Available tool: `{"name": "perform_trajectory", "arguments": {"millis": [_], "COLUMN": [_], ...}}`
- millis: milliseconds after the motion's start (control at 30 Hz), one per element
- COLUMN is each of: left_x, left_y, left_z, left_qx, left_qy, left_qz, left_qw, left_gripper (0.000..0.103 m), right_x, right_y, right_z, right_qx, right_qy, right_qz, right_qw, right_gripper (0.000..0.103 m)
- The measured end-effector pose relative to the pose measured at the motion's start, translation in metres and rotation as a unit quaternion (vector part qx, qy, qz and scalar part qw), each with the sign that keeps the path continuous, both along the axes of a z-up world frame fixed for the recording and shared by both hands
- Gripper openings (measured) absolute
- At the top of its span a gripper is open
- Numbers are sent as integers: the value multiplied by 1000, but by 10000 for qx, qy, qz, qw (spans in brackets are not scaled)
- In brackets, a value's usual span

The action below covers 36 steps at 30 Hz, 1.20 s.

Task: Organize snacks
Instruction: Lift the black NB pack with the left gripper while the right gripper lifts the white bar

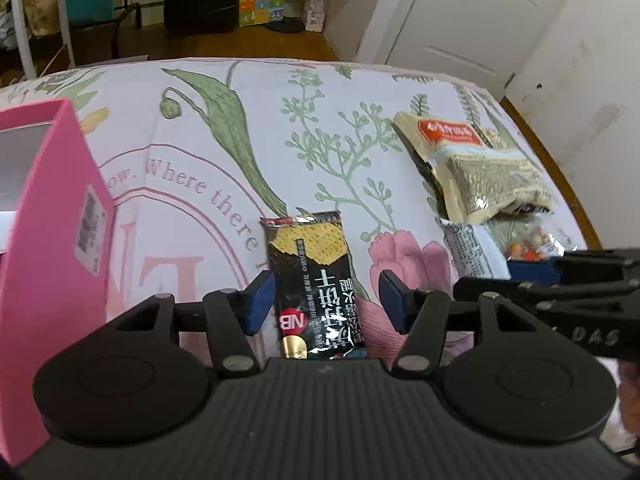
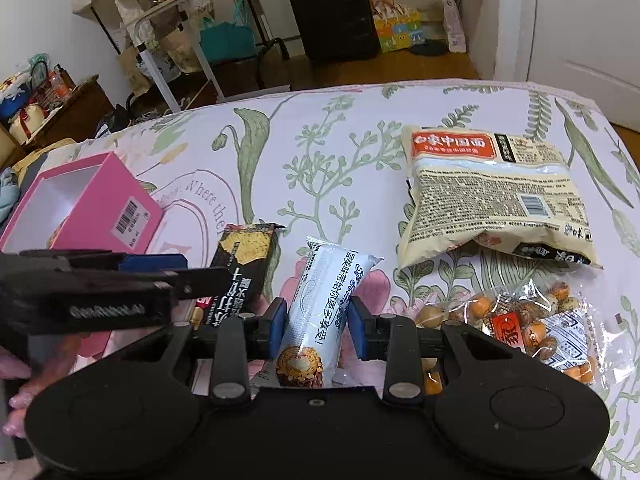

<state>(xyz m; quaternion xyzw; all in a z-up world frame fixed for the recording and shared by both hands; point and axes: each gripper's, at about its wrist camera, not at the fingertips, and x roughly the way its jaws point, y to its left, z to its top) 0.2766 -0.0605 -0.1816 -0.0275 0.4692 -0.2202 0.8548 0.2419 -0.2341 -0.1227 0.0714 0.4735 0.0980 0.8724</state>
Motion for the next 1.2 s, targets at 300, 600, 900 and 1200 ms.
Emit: {"name": "perform_trajectory", "arguments": {"millis": [300,600,900,1200], "left_x": [-17,-17,-4,0], "left_y": [-28,-19,-6,-11], "left_z": [-14,-8,-19,-30], "left_qx": [634,577,333,286], "left_qy": [-429,-182,71,42], "left_qz": [-270,-238,293,302], "left_qw": [9967,9979,9990,9991], "left_gripper": [36,25,58,60], "right_x": [7,6,-3,2], "right_y": [-7,-7,-2,-4], "right_z": [-11,-13,-2,-10], "right_qx": [51,25,-4,1], "right_qy": [245,335,266,369], "right_qz": [-25,-44,-7,8], "right_qw": [9997,9994,9996,9993], "right_gripper": [37,37,37,37]}}
